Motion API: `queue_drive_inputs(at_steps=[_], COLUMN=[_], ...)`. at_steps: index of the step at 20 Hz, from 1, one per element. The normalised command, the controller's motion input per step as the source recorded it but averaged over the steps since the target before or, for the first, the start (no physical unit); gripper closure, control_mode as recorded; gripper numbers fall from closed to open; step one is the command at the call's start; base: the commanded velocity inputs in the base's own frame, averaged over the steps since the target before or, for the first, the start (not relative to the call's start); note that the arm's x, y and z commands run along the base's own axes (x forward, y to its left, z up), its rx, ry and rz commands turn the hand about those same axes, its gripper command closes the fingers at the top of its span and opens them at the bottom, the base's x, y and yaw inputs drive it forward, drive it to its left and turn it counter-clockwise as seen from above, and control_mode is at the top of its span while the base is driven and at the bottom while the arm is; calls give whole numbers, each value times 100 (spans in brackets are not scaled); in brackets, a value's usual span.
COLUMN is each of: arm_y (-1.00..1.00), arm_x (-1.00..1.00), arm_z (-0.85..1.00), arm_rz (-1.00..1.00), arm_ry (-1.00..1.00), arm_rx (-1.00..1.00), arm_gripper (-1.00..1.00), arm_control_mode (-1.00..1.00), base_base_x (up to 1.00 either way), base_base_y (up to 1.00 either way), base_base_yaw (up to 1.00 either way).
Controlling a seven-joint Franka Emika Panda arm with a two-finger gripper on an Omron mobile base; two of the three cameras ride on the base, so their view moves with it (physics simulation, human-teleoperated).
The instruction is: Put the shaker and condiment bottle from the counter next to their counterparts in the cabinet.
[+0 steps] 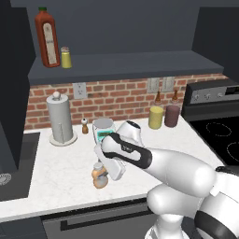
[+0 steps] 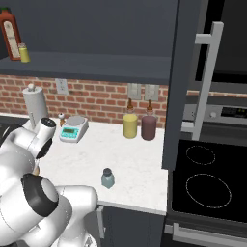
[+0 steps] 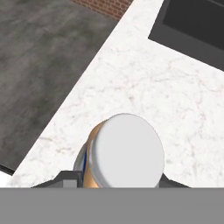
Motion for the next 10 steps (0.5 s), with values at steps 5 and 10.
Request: queue_drive_inputs(at_steps=[5, 10], arm_y=[0, 0], arm_x=[0, -4], arm_z=[0, 15], arm_rz=[0, 0], arm_ry=[0, -6], arm_rx=[0, 5], arm_gripper=[100, 100], arm_control_mode=[-100, -100], base_base_x=[0, 0], base_base_y=[0, 0], base_base_yaw=[0, 0])
